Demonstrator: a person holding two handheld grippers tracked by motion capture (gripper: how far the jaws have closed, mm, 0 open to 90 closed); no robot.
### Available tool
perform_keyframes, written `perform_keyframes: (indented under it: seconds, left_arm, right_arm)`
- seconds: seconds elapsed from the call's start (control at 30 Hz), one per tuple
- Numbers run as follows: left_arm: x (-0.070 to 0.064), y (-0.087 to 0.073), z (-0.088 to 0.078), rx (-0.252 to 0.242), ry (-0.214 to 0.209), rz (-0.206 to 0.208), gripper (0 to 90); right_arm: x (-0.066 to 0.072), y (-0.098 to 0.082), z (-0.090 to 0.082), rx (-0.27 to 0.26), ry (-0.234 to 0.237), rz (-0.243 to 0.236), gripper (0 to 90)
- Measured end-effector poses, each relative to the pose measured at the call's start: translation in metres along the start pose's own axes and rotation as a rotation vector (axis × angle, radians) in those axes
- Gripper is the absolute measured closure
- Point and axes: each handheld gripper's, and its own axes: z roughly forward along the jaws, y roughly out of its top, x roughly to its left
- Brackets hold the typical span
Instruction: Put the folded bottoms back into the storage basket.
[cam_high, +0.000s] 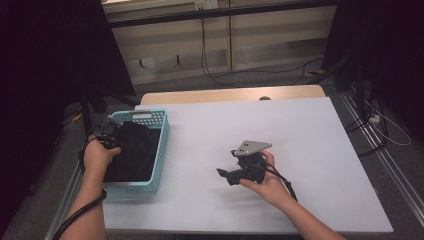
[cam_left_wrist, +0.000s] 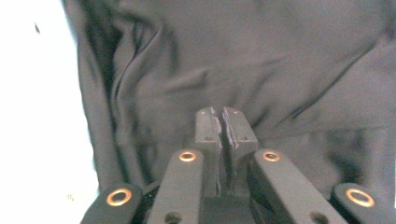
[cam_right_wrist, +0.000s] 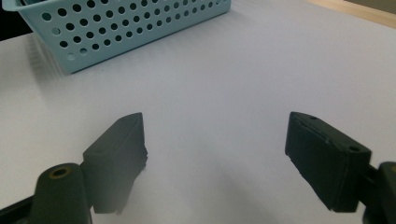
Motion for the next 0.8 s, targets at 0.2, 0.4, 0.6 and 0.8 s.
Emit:
perform_keyframes:
  seconds: [0.2, 0.4, 0.6, 0.8]
  left_arm:
    - [-0.022, 0.014, 0.009, -0.02, -0.043, 0.046, 85.0]
    - [-0.03, 0.013, 0.034, 0.015, -0.096, 0.015, 88.8]
    - [-0.037, 0.019, 0.04, -0.024, -0.105, 0.013, 89.5]
    - [-0.029, 0.011, 0.032, 0.006, -0.091, -0.003, 90.0]
  right_arm:
    - [0.0, 0.0, -0.001, -0.001, 0.002, 0.004, 19.6]
    - [-0.001, -0.003, -0.006, -0.007, 0.0, 0.006, 19.7]
    - [-0.007, -0.006, -0.011, -0.008, -0.023, 0.02, 19.8]
    - [-0.008, -0.007, -0.018, -0.017, -0.029, 0.023, 19.8]
